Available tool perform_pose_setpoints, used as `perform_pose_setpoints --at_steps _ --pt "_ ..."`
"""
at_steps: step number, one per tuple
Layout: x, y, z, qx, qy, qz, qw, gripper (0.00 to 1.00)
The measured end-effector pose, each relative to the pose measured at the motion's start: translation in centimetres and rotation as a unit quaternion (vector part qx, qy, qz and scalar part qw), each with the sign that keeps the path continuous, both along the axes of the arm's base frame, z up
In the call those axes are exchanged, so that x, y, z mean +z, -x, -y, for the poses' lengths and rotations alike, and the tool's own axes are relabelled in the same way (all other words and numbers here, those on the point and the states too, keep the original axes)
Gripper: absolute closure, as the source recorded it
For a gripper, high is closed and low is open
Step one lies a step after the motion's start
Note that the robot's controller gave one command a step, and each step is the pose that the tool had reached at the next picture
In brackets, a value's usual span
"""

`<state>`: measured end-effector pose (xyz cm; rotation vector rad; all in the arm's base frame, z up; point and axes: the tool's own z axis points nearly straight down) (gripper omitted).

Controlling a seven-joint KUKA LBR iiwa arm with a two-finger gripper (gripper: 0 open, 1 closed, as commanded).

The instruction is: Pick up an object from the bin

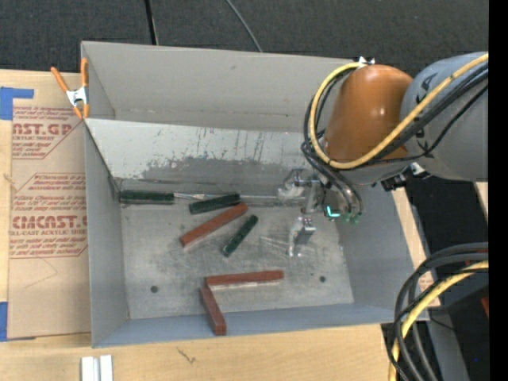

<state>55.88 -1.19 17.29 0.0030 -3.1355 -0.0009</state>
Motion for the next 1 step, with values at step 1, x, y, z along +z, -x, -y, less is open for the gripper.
perform_pose_setpoints --at_steps 1 --pt "0.39 -0.18 0.01 0.0 0.0 0.0037 1.0 0.0"
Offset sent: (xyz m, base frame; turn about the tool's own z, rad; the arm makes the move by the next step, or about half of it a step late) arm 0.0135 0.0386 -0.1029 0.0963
